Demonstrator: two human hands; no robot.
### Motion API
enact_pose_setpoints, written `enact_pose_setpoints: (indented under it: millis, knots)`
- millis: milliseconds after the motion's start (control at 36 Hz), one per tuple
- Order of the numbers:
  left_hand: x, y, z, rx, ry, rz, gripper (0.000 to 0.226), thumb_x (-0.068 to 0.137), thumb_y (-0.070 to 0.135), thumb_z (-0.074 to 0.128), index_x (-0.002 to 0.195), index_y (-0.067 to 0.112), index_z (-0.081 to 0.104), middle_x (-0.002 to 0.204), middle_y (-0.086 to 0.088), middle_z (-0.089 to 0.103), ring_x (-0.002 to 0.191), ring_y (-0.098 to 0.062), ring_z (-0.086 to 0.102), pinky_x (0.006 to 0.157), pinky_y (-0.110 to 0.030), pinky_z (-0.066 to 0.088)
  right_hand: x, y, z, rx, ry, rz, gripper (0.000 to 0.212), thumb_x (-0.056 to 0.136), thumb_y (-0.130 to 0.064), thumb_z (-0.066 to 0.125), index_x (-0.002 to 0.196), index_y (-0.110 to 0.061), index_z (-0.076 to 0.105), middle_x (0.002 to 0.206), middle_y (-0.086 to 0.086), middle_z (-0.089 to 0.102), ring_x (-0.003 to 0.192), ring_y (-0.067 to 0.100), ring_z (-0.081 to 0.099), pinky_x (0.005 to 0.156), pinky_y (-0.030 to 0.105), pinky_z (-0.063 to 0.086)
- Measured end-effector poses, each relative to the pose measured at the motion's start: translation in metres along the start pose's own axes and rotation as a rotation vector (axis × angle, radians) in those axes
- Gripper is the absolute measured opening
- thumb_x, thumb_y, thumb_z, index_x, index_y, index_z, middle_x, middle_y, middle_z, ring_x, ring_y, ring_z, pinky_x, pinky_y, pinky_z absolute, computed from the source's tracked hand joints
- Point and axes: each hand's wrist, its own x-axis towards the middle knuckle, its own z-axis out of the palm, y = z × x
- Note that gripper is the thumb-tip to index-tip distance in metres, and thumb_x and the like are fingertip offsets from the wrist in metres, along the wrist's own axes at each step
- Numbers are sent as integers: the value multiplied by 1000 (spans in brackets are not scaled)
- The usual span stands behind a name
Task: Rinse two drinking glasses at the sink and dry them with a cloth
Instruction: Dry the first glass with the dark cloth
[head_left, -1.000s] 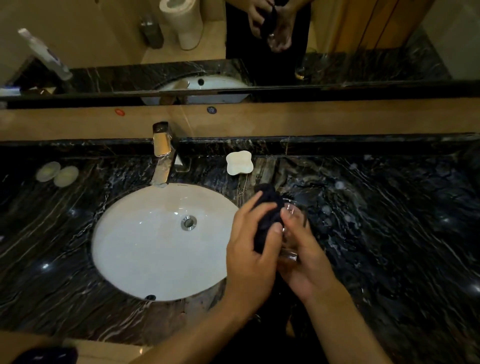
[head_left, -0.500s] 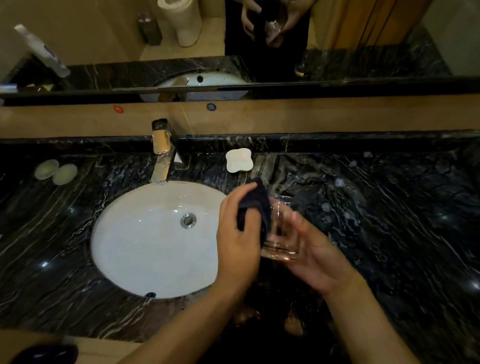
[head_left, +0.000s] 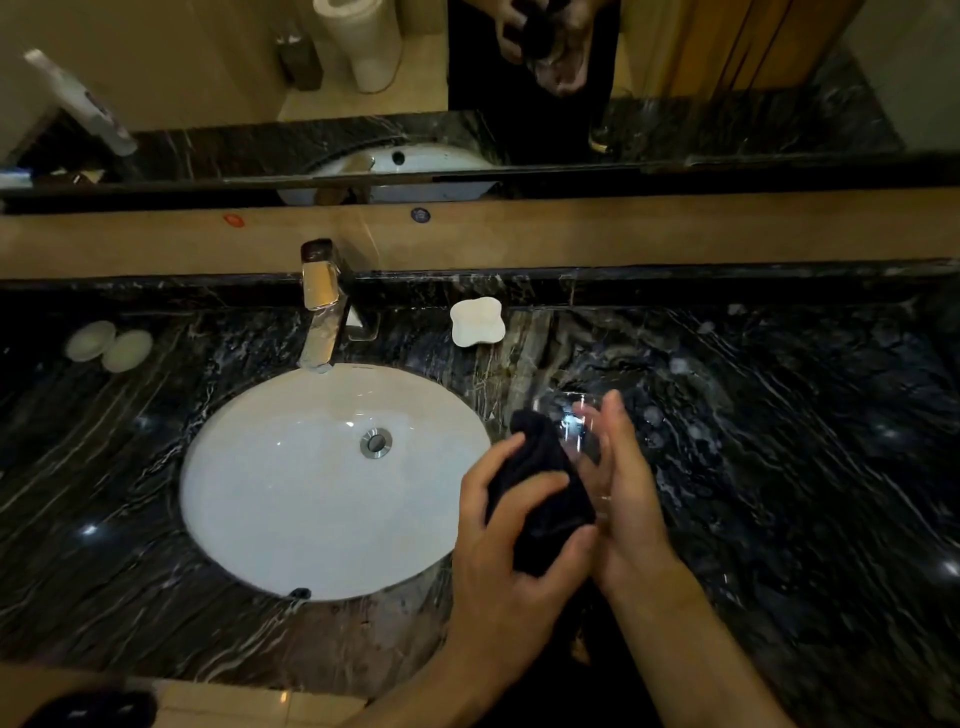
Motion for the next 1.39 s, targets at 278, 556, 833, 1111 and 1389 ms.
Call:
enact_pose_setpoints:
  millis: [278,556,833,1111,1389]
  knots:
    - [49,13,-2,-132,152,-147,20,82,41,62,102,41,64,129,7,56,122,0,54,95,-7,39,-7,-2,-4,-4,-204,137,69,96,-61,39,123,-6,69,130,21,65,119,34,62,105,48,43]
    - [48,1,5,-90,104,-167,24,90,38,61,113,37,64,129,7,57,126,-10,54,103,-22,45,-8,13,6,-269,-37,-68,54,90,-58,53,126,-19,64,115,9,74,105,25,72,82,40,59]
    - [0,-4,0,-86,6,-30,29,97,45,56,124,34,62,147,9,49,137,-12,47,108,-23,40,5,1,-3,80,-26,75,46,82,-53,65,104,-14,75,91,12,74,72,24,72,66,33,58]
    - [32,7,0,-142,108,-187,23,89,43,54,111,44,63,137,18,54,130,-2,50,103,-12,39,2,13,-11,-160,-47,-27,95,61,-75,75,125,-7,63,120,23,69,106,38,68,82,45,58]
    - [61,7,4,-42,68,-161,22,93,31,60,113,39,62,132,12,58,125,0,53,103,-14,40,-1,7,-2,-128,-95,-30,73,76,-59,69,130,-10,62,110,11,72,96,26,70,81,39,54]
